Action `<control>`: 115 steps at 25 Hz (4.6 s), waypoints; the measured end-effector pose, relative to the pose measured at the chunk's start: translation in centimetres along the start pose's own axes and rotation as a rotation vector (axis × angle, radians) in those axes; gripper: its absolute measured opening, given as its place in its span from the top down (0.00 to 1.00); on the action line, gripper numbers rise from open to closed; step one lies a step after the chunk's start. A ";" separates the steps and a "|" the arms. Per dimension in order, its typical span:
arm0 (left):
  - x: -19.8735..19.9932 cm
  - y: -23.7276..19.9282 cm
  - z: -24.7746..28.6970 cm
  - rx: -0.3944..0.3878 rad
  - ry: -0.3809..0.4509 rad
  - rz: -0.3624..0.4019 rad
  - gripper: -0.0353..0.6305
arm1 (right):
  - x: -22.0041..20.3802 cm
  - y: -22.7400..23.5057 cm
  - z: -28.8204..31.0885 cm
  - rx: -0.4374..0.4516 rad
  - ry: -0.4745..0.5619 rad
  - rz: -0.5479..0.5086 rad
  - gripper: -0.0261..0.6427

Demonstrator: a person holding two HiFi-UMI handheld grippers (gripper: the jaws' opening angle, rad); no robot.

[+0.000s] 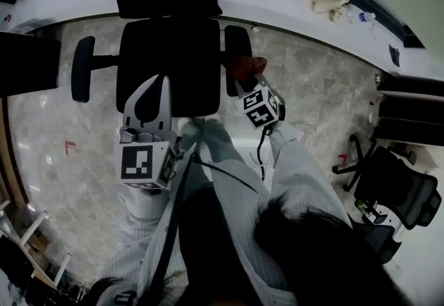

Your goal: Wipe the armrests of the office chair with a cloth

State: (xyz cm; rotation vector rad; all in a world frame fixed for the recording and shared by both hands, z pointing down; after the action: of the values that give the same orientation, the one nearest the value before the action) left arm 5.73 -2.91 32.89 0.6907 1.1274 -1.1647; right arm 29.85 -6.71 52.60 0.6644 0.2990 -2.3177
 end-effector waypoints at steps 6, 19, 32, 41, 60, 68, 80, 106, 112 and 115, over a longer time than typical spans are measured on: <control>-0.9 -2.6 -1.1 0.079 -0.058 0.004 0.94 | 4.4 5.8 5.0 -0.012 -0.026 0.014 0.91; -1.3 -3.7 -2.2 0.140 -0.041 -0.053 0.94 | 7.3 7.2 7.7 -0.009 -0.080 0.040 0.91; -0.8 -0.1 -1.8 0.028 0.005 -0.037 0.94 | -1.6 -3.5 -2.3 0.140 -0.082 -0.051 0.91; -1.9 -1.4 -2.8 0.088 -0.026 -0.056 0.94 | 2.0 0.9 1.4 0.153 -0.135 -0.109 0.91; -2.5 -3.9 -2.7 0.124 -0.022 -0.082 0.94 | 4.8 3.0 4.5 0.142 -0.112 0.013 0.91; -2.1 -1.2 -1.8 0.038 -0.020 -0.065 0.94 | -1.5 -3.2 -1.8 0.229 -0.082 -0.050 0.91; -2.6 -1.4 -2.3 0.060 -0.028 -0.074 0.94 | 2.8 4.2 2.6 0.101 -0.113 -0.071 0.91; -0.4 -0.8 -3.7 0.063 0.032 -0.067 0.94 | -0.5 -3.3 -1.9 0.179 -0.150 -0.082 0.91; -0.1 0.9 -4.8 0.057 0.027 -0.049 0.94 | -2.4 -4.2 -3.1 0.164 -0.127 -0.054 0.91; -0.2 0.9 -5.7 0.071 0.030 -0.035 0.94 | -2.3 -4.1 -4.0 0.176 -0.030 0.028 0.91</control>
State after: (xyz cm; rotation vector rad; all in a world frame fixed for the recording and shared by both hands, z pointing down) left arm 4.79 2.49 31.11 0.7477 1.1309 -1.2326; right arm 30.04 -0.90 50.58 0.7137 0.0713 -2.3427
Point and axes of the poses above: the fingertips, and each gripper's own axes: z forward along the fingers, y to its right, x out of its top, the point moved 8 cm from there along -z, backward along the fingers, and after that the axes turned 2 degrees about z, right-handed, at the moved point
